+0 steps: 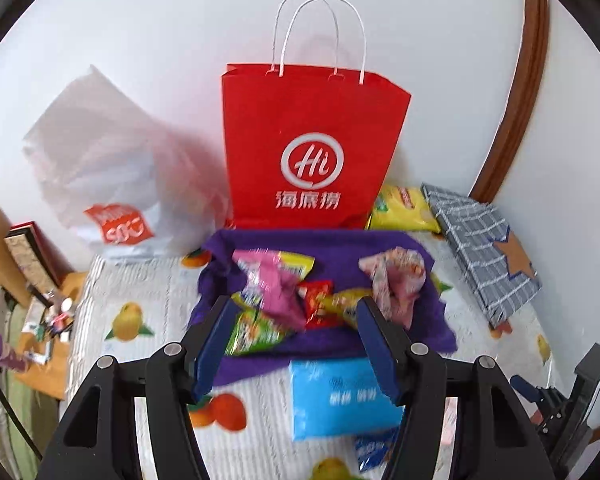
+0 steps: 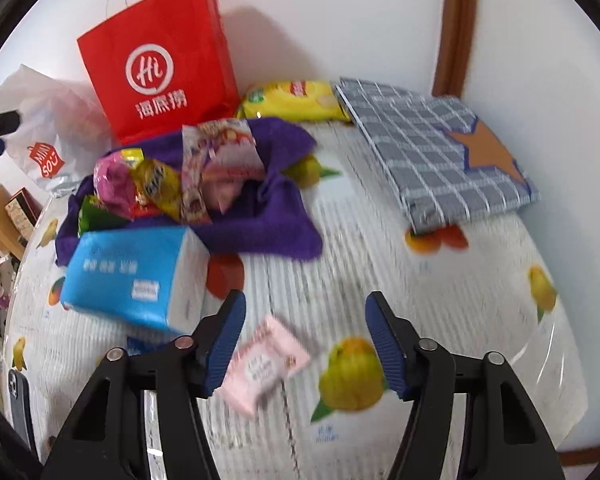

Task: Organize snacks
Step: 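Move the right tool to the pink packet while the left tool reaches the blue cookie packet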

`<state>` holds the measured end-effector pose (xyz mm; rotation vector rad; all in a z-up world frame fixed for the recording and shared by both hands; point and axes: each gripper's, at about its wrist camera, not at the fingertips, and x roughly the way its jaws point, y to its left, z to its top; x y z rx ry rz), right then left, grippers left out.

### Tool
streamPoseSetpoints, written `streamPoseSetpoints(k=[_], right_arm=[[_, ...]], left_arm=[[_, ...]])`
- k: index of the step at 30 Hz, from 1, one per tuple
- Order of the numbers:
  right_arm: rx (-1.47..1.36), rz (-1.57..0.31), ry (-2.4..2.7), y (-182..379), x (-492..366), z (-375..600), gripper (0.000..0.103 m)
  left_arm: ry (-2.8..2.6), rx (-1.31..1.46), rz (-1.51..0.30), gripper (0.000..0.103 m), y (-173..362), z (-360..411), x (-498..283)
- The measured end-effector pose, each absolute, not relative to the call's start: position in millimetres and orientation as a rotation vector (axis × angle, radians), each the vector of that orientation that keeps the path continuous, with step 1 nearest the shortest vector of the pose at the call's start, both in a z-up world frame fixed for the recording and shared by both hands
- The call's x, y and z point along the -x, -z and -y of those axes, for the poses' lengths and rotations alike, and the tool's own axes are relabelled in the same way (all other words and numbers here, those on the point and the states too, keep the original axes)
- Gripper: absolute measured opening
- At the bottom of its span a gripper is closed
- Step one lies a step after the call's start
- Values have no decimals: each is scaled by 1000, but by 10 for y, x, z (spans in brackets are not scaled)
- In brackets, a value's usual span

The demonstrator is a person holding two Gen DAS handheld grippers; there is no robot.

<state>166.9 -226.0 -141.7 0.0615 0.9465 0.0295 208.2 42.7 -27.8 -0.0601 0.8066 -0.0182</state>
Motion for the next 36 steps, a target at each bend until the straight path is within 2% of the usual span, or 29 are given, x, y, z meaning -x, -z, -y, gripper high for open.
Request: streamPoseSetpoints(k=[4,8,14,27,36], right_arm=[[-56,-947,-60,1467,-1517,2225,58],[-34,-939,-79,1554,-1373,2172,58],[-78,-1004,-126,1802,-1282,2114,56],[-132,-1056,-191,2063,-1410,2025,56],[-121,-1058,-199,2131,-1513,1959,65]], left_arm=[[22,99,-797,61,347,-475,-1783],[-4,121,-773,66,578,-539,-1447],[11,151,-895,66,1059,-619,-1193],[-45,142,-969,66,1464,-644,-1107],[-14,186,-1015,66,1717,-732,-1130]])
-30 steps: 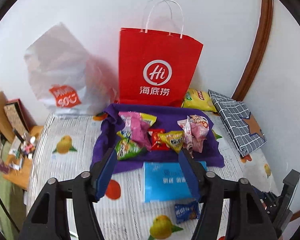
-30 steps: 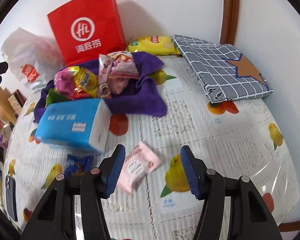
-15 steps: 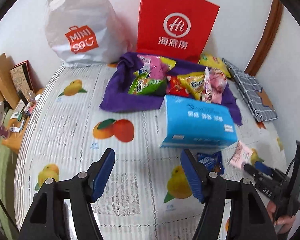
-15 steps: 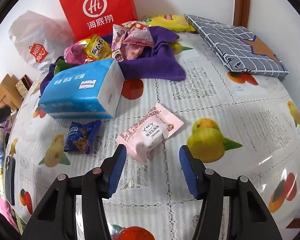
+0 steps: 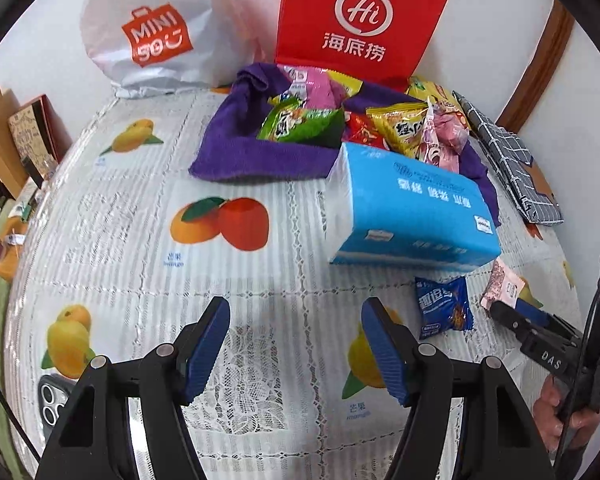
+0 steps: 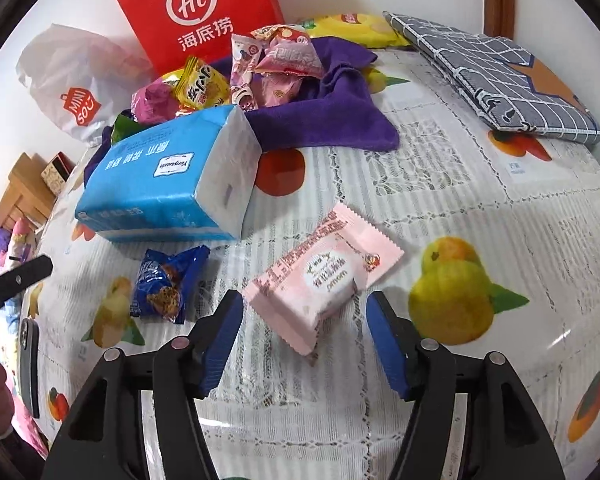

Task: Organize snacks
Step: 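Move the right tool to the pink packet while the left tool reaches the blue cookie packet, then close the right tool on the pink packet while the left tool grasps the blue cookie packet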

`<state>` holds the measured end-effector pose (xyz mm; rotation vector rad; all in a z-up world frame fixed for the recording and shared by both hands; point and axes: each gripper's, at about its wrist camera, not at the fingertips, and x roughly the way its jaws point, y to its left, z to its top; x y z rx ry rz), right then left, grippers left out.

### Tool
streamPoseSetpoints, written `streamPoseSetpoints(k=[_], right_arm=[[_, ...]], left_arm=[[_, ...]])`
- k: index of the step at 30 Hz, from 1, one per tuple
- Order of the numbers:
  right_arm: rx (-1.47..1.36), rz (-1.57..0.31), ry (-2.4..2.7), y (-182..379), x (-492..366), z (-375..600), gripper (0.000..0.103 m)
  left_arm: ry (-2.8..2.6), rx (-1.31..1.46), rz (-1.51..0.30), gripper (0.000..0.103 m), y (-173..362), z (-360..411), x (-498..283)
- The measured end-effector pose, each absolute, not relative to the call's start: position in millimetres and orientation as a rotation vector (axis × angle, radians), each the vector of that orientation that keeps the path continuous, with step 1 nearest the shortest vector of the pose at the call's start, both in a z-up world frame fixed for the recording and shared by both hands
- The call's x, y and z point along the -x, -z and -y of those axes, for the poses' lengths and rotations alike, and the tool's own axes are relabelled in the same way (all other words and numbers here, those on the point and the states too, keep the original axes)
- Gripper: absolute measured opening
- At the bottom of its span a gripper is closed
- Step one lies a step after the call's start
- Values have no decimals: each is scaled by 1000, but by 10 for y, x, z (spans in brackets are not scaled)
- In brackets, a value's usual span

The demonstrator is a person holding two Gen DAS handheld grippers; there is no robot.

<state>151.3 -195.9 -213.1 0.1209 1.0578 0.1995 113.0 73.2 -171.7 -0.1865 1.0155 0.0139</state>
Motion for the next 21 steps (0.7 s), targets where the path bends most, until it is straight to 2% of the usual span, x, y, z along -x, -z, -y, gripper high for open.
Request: streamPoseSetpoints(k=[4,13,21], right_arm=[[-111,-1054,-169,2136,-1621,1943,69],[0,-1036,-112,2159,-1745,1800,69],[80,-937,-126,2185,-1541,1752,51]], left_arm=[[-1,216,-1027,66,1805,-808,-1130],[8,256,-1039,66,1875,-889,-1156],[18,230,-1055,66,1983,-757,-1143]])
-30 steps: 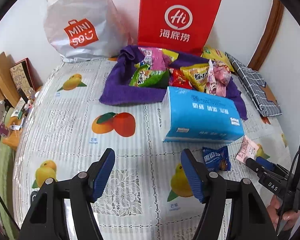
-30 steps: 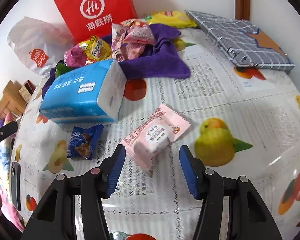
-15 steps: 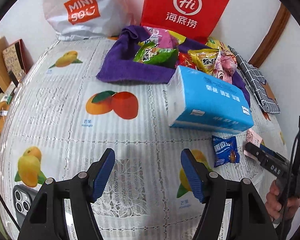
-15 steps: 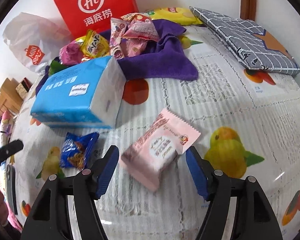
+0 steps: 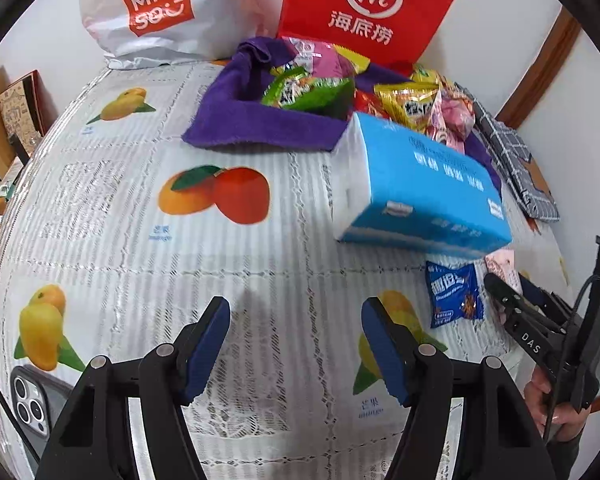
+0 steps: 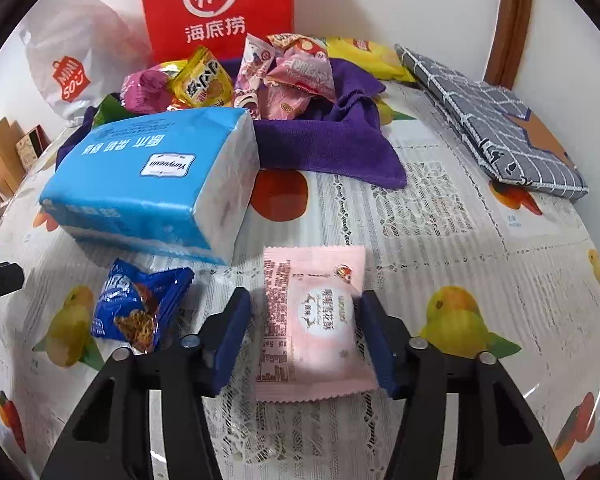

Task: Organize snacks
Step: 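Close the right tool on the pink packet while the left tool grasps the blue cookie packet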

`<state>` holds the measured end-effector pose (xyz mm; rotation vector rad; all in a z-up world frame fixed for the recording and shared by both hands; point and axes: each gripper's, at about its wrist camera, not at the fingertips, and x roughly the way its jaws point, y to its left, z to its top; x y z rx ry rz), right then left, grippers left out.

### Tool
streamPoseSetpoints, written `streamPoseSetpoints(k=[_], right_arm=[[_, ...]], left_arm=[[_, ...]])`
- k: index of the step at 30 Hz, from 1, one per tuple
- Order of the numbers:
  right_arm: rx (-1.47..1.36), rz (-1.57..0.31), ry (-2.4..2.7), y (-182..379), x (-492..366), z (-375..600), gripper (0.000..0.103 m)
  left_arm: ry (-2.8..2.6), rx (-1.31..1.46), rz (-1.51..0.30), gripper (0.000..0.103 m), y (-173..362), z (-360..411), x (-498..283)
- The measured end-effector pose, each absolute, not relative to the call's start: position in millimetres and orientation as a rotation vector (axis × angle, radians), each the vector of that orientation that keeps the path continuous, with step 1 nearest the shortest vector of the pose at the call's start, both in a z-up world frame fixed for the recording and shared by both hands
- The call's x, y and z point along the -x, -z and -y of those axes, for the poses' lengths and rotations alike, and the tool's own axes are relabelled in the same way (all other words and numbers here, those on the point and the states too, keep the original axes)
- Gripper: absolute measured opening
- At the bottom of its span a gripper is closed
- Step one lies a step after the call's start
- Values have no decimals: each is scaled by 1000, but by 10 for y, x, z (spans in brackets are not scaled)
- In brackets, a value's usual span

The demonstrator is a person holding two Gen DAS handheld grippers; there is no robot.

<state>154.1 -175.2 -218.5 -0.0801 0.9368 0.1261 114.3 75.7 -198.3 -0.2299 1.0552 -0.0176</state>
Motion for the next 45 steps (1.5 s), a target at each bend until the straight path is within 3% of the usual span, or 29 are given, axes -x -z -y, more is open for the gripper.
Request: streamPoseSetpoints(k=[18,22,27,33,38,45], right_arm=[[63,-897,-149,2208,-1504,1773,53],[37,-897,-161,2206,-1507,1807,53],[82,-897,-142,2209,-1504,1756,53],[61,-897,-155,2204,-1490,1756,53],[43,-893,-156,2193,-1490,1832,42],[104,-892,-142,2180,-1405,2047,40]], left_arm=[[-124,62,-918,65,2199,-470,-1020],[-98,56,-937,78,2205,-444,-1062],[-98,49,-963,86,2219,-389,-1117],[-96,46,-967,87,2226,-329,-1135],[-54,53,-967,88,2215,-224,-1122],[94,81,-970,89,2178,59,-1133]])
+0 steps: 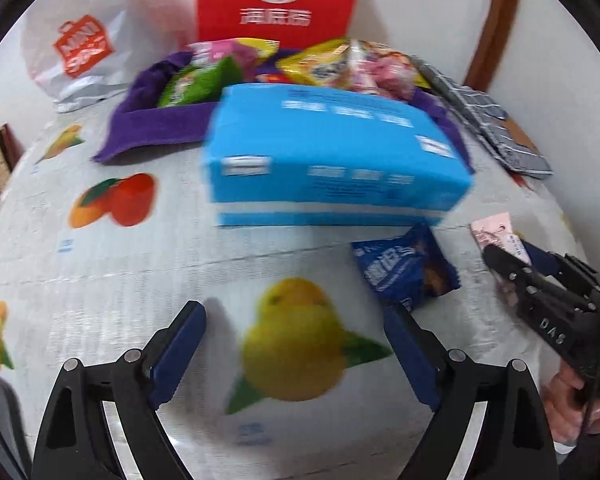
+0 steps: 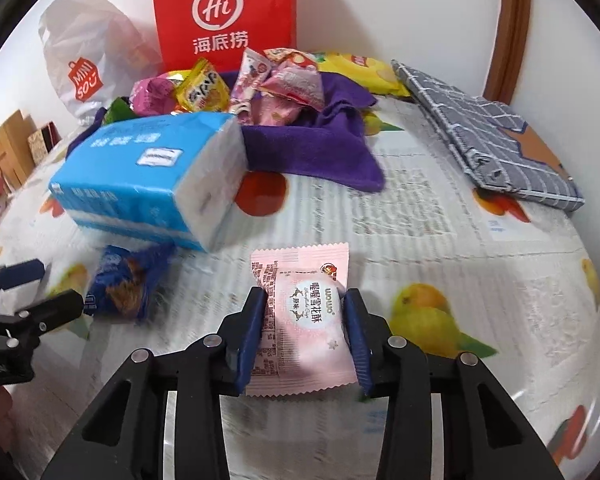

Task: Organize snacks
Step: 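Close the right tool on the pink packet while the left tool grasps the blue cookie packet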

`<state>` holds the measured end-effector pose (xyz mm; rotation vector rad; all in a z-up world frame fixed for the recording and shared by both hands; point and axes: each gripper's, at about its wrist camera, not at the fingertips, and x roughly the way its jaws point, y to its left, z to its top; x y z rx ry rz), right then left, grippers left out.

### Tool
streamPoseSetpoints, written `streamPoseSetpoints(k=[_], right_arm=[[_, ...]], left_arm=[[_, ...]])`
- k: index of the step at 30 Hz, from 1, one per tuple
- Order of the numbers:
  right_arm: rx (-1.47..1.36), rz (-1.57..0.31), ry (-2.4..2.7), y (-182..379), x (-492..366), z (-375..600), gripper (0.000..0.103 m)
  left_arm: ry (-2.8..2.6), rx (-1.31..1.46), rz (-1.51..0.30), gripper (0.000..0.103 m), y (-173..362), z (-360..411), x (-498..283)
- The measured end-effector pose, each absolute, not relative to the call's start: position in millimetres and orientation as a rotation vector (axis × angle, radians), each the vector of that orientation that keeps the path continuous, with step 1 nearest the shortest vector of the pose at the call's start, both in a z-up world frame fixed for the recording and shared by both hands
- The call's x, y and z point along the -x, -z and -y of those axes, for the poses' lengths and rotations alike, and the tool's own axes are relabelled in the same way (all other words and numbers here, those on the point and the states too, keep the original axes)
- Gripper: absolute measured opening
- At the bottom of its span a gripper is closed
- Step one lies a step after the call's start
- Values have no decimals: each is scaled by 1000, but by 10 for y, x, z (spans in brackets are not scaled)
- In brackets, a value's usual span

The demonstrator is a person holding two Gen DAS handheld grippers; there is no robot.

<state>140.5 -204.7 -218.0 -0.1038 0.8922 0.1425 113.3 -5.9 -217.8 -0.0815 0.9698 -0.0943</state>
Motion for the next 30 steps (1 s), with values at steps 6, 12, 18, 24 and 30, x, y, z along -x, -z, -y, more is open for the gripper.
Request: streamPoseSetpoints(k=[6,12,18,24,30], right_arm=[[53,-898,-142,2190,-1330,2316,40],[30,-891,-126,2195,-1322,2389,41],[-1,-892,-127,2189,-1326,2436,41],[-3,-893,-130,2193,-1324,2437,42],[-3,-893,-131,2193,-1326,2442,42]], left_arm=[[185,153,-973,89,2149,236,-1197],[160,183,-983,90,2146,459,-1290],[102,109,-965,90,2185,745,-1367],[42,63,-943,79,2204,838,-1444],[5,-15,-906,58,2209,883,-1421]])
